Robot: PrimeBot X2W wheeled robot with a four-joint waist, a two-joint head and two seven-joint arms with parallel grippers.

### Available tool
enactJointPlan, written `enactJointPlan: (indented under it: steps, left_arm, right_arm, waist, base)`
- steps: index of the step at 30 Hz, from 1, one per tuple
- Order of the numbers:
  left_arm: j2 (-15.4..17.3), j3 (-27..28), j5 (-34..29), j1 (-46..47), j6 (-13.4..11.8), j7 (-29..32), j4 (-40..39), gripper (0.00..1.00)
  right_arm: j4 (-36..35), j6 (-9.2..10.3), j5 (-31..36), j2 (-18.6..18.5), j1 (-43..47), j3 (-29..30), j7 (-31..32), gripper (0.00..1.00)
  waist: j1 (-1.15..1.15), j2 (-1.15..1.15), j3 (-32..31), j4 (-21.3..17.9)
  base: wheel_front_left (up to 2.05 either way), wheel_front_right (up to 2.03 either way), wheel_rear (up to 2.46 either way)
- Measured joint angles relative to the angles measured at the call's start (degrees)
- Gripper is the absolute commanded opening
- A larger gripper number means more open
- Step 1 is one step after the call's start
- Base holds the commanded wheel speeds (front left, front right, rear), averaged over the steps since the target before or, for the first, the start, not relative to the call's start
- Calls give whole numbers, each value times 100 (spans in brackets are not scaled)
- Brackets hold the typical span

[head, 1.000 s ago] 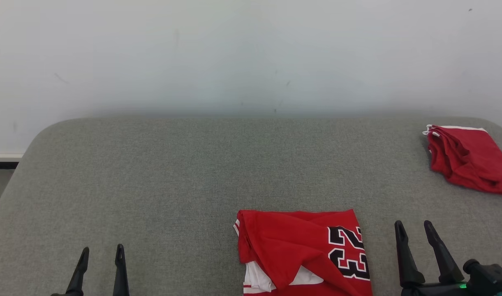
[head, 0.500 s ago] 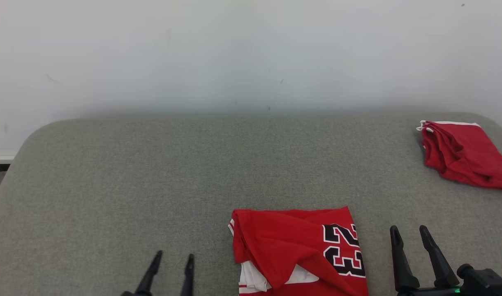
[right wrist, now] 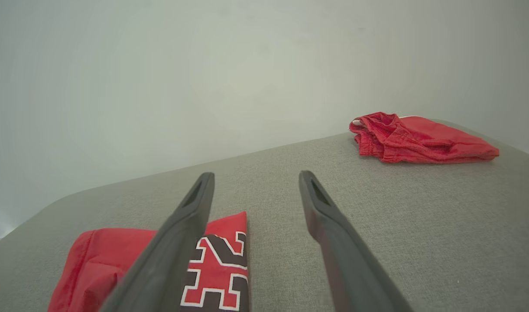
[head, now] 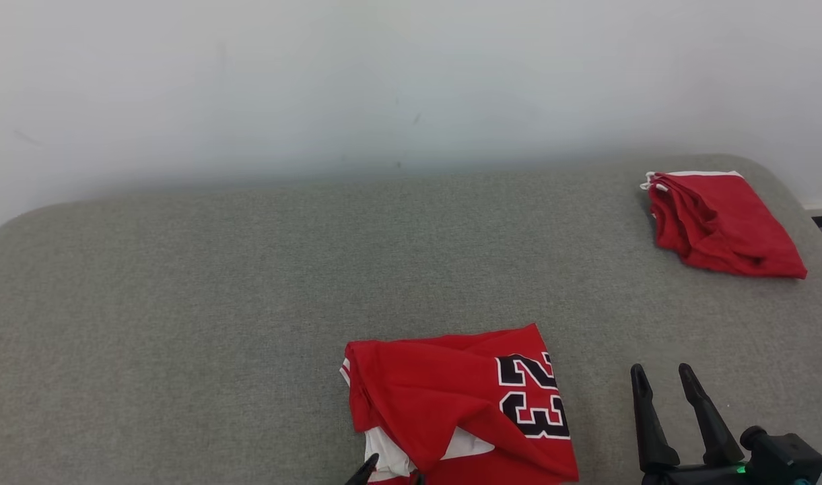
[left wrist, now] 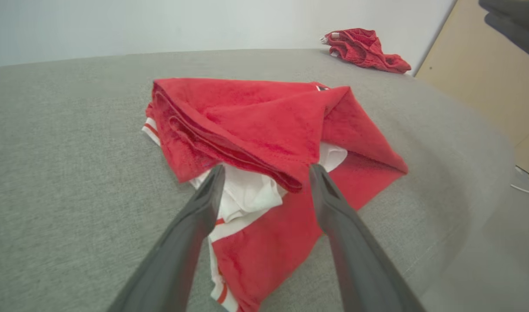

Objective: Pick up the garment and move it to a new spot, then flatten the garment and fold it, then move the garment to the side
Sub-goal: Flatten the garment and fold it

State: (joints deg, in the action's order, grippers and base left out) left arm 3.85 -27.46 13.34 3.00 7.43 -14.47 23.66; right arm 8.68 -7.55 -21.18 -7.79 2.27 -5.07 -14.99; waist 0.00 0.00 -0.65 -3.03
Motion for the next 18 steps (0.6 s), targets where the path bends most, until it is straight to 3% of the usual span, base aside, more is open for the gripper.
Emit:
enactJointPlan:
  steps: [7, 15, 17, 18]
  left_arm:
    - [8, -435, 163, 208, 8, -15, 360, 100]
    - [-5, -521, 352, 498, 8, -41, 692, 97]
    - [-9, -550, 382, 560, 8, -41, 750, 21]
    - [-14, -563, 383, 583, 8, -42, 757, 0]
  right_arm:
    - [-3, 0, 0, 1, -17, 0, 0, 100]
    - [-15, 0, 1, 11, -92, -9, -1, 100]
    - [-16, 0, 2, 12, -91, 4, -1, 100]
    - [-20, 0, 3, 13, -91, 11, -1, 100]
  waist:
    - [0, 0, 104, -248]
    - [0, 0, 200, -418]
    - [0, 0, 203, -423]
    - [0, 0, 204, -419]
  base:
    - [0, 0, 0]
    - [0, 0, 0]
    - [0, 0, 0]
    - [0, 0, 0]
